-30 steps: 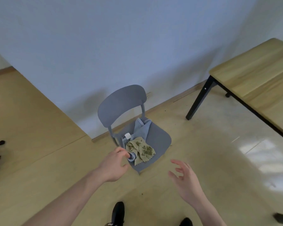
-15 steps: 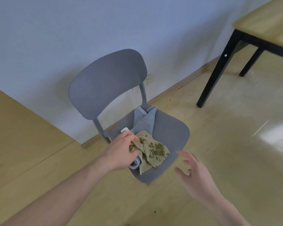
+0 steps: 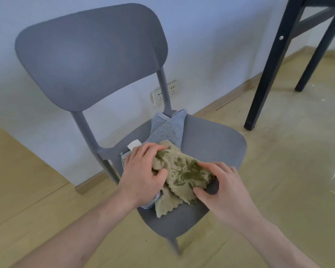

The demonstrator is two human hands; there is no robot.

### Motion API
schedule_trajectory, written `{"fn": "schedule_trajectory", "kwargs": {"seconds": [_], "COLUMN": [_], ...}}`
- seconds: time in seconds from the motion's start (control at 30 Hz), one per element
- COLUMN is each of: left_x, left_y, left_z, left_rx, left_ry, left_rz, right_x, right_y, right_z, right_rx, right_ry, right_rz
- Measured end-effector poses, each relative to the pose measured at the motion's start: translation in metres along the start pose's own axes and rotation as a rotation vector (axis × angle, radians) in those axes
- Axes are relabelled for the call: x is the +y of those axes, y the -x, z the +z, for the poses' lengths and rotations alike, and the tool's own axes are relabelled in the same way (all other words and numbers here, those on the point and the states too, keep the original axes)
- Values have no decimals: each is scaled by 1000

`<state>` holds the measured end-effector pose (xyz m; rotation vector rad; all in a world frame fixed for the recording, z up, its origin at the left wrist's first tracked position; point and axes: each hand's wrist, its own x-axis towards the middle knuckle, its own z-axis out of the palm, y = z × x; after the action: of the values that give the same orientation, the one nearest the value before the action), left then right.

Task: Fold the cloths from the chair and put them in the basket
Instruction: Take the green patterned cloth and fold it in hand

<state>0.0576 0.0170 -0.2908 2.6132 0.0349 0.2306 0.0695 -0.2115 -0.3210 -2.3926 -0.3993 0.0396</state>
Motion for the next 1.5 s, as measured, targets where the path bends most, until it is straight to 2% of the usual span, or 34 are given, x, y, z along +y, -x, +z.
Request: {"fn": "schedule_trajectory", "kwargs": {"seconds": [0.2, 0.37, 0.5, 0.77, 0.97, 1.13, 1.2, 1.33, 1.4, 1.5], "left_x": [-2, 3, 18, 87, 141, 157, 153, 133, 130, 133], "left_y": [12, 15, 16, 34, 96, 161, 181, 209, 217, 221], "left_z": [20, 12, -9, -80, -123, -108, -88, -42, -33, -33], "left_rx": [271, 383, 418, 445, 337, -27, -120, -126, -135, -123], "left_ry": [-10, 47, 147, 268, 388, 389, 341, 292, 206, 254], "left_rz": [102, 219, 312, 406, 349, 293, 297, 256, 315, 352], "right_x": [15, 14, 3, -45, -77, -61, -46, -22, -17, -16], "right_y": [5, 19, 27, 55, 133, 201, 224, 252, 258, 262], "right_z": [18, 13, -9, -79, -129, -135, -125, -113, -115, -118], "right_rx": [180, 315, 405, 538, 590, 593, 585, 476, 431, 415], "right_ry": [-101, -454, -584, -646, -635, -602, -578, -462, -426, -375], "right_rz": [-55, 9, -4, -15, 5, 144, 205, 302, 324, 333]}}
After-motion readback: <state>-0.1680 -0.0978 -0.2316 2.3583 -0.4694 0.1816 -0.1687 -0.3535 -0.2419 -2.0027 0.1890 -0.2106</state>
